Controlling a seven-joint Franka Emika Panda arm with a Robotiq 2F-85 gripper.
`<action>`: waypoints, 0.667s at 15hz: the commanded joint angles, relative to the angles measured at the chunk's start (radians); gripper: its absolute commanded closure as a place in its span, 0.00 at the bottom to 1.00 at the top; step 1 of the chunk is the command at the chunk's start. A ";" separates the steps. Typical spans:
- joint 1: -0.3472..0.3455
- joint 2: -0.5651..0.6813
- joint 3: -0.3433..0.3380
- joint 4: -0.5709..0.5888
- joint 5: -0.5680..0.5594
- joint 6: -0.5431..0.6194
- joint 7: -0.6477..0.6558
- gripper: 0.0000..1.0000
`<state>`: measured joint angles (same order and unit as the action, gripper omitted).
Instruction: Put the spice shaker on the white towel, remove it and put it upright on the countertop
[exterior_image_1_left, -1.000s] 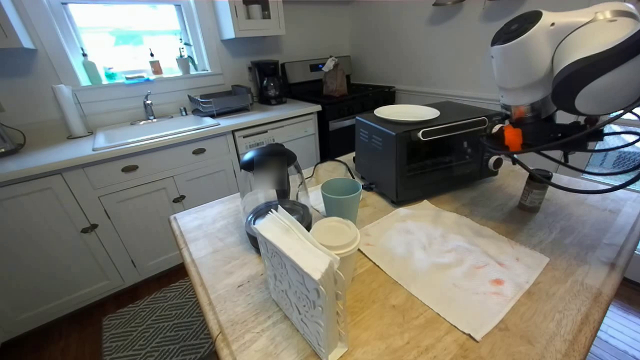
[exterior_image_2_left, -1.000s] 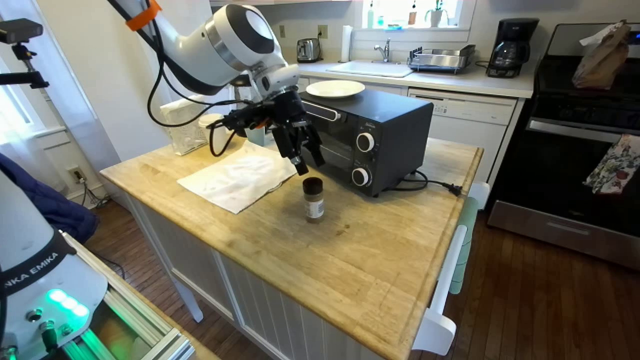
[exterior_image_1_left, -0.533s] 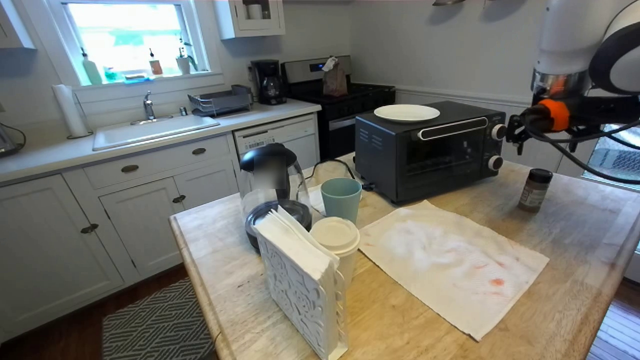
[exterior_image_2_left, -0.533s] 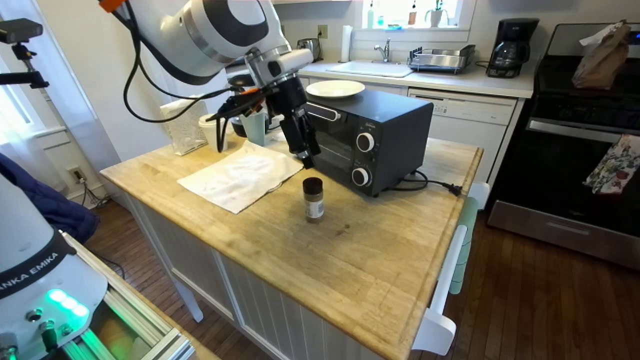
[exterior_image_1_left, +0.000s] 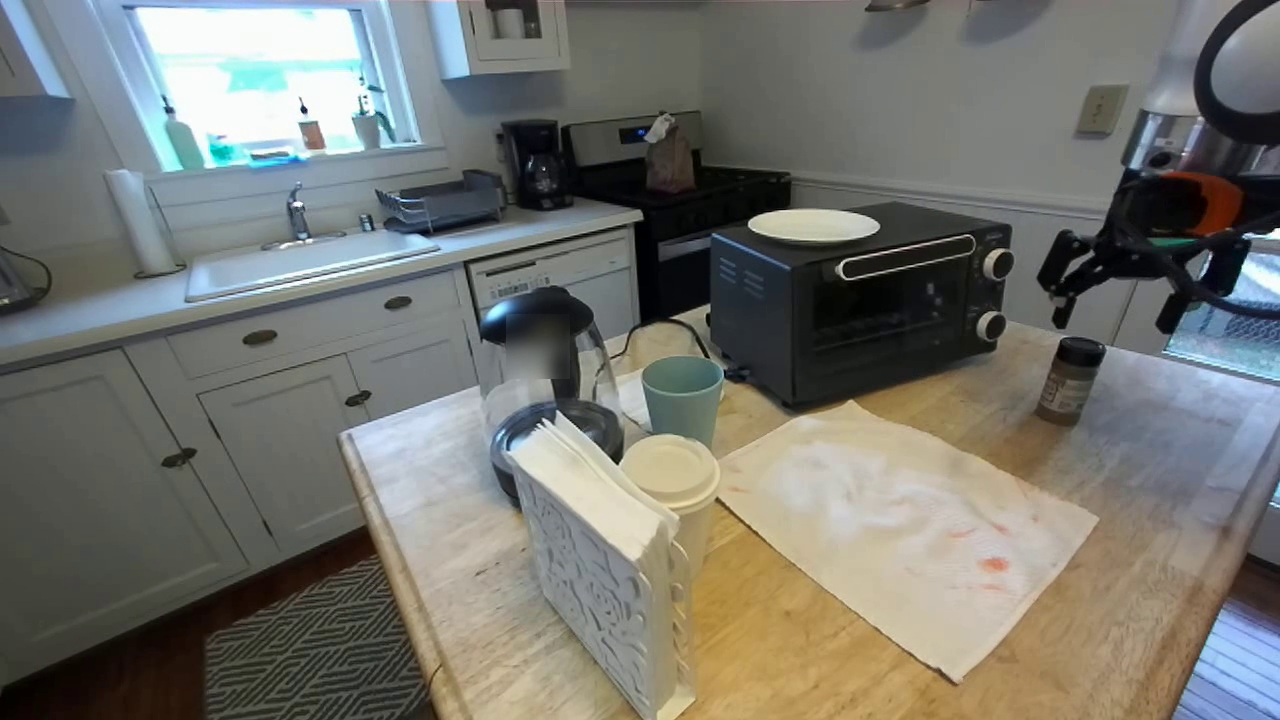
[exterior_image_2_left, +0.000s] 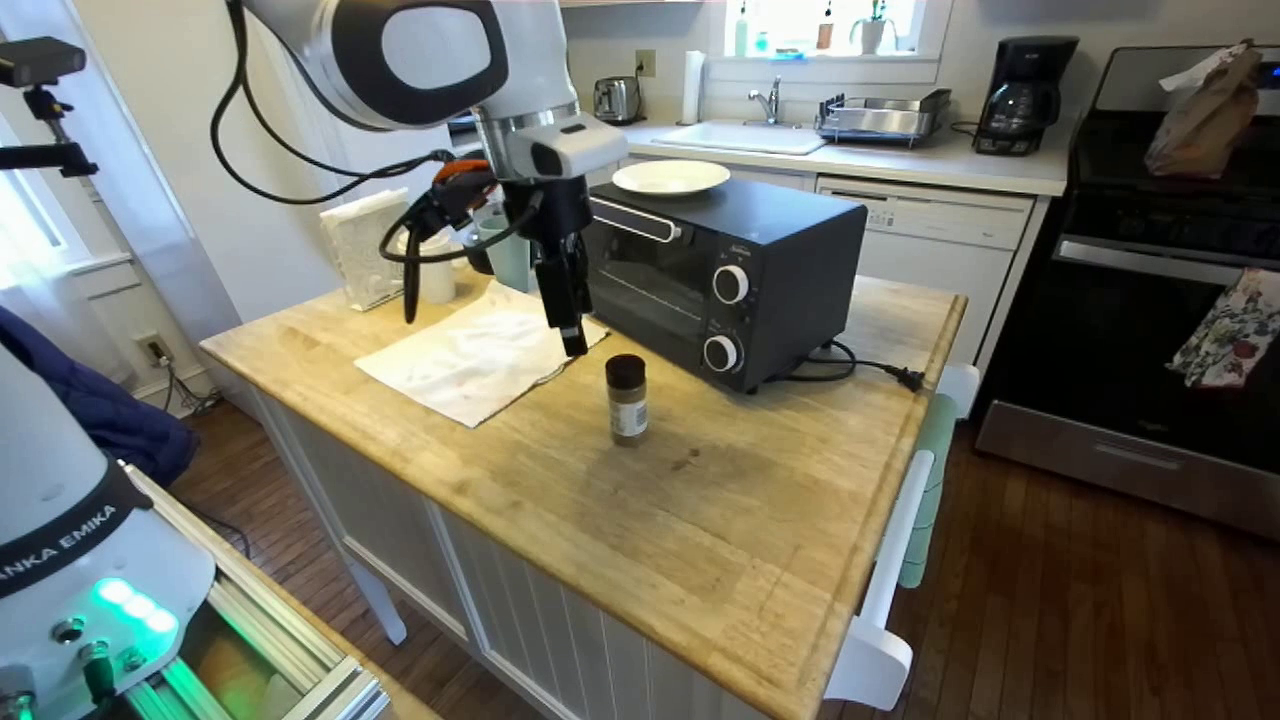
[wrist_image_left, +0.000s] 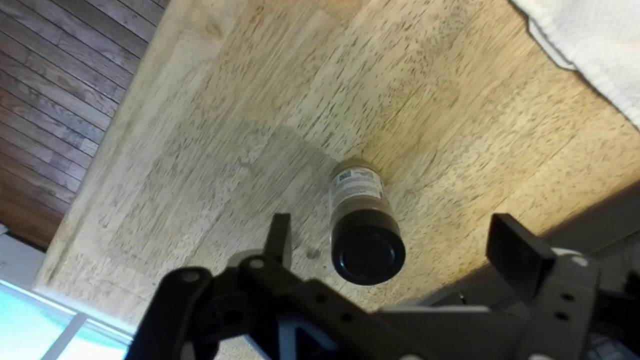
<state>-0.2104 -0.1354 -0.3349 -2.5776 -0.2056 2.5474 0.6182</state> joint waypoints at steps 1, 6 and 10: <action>-0.074 -0.059 0.016 0.030 0.056 -0.114 -0.134 0.00; -0.128 -0.052 0.036 0.051 0.033 -0.135 -0.142 0.00; -0.139 -0.053 0.035 0.062 0.031 -0.147 -0.147 0.00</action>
